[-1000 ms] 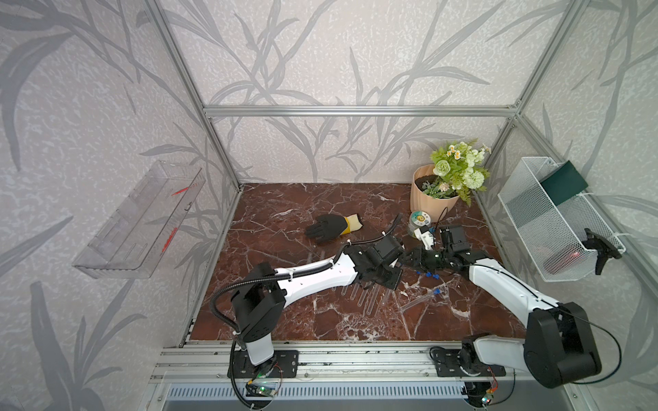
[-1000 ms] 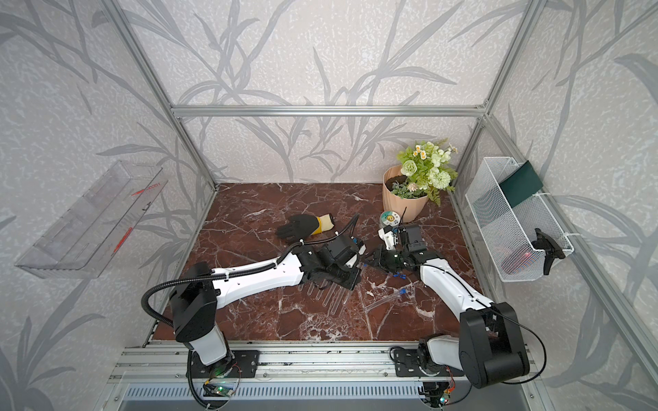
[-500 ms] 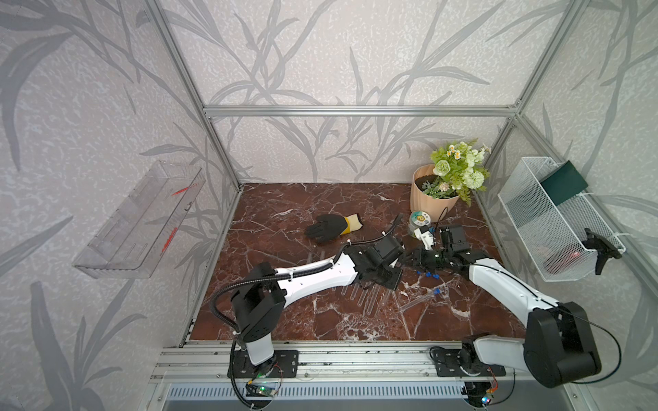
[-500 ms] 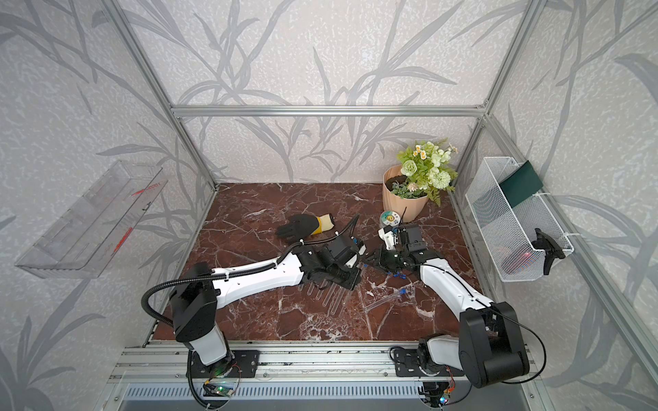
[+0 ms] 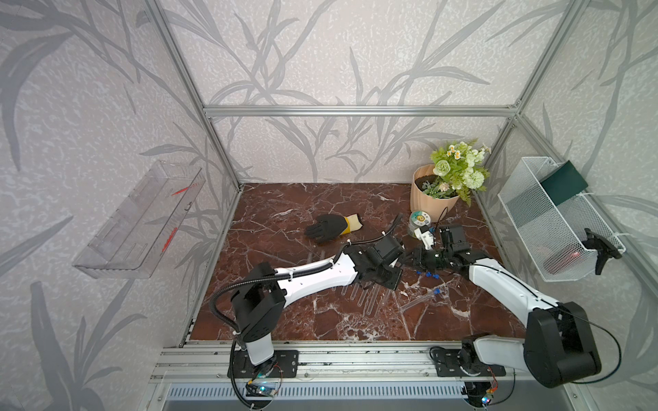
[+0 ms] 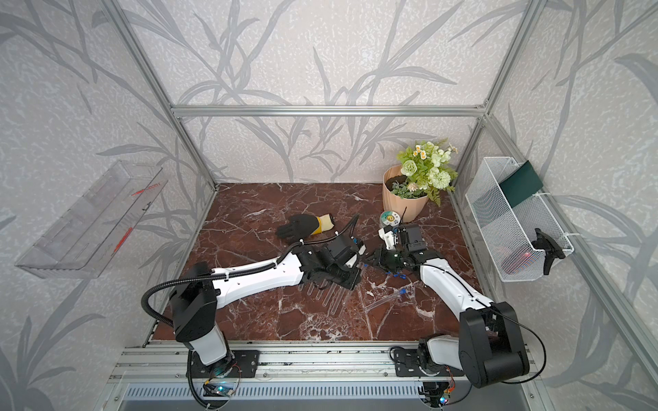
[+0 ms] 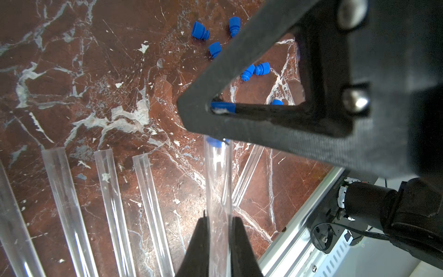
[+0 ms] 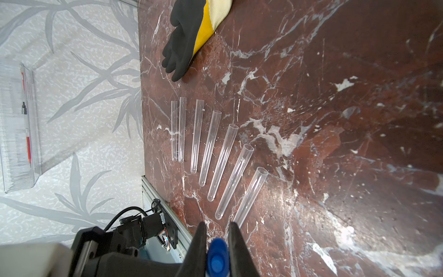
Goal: Remove stoppers from test tubes
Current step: Open the stopper on the test tube.
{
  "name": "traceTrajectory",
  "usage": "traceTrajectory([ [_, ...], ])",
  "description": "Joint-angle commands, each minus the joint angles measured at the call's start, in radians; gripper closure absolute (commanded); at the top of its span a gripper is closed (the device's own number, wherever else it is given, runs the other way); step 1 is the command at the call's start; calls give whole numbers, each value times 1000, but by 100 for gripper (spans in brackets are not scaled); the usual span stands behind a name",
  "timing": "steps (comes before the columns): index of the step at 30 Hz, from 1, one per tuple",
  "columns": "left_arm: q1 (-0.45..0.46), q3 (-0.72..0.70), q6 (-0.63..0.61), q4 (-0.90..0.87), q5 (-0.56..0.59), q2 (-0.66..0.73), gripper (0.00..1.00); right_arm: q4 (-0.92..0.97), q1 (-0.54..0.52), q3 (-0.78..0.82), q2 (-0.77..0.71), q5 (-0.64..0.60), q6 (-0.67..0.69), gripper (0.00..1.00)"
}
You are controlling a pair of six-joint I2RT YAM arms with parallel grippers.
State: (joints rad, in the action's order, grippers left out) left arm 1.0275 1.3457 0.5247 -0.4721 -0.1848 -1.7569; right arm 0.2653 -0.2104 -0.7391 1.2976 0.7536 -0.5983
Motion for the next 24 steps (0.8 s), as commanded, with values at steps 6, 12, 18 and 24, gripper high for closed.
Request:
traceTrajectory([
  [6, 3, 4, -5, 6, 15, 11, 93, -24, 0, -23, 1, 9, -9, 90],
  [12, 3, 1, -4, 6, 16, 12, 93, -38, 3, -28, 3, 16, -21, 92],
  [18, 3, 1, -6, 3, 16, 8, 93, -38, 15, -29, 5, 18, -24, 94],
  [24, 3, 7, -15, -3, 16, 1, 93, -40, 40, -38, 8, 29, -27, 95],
])
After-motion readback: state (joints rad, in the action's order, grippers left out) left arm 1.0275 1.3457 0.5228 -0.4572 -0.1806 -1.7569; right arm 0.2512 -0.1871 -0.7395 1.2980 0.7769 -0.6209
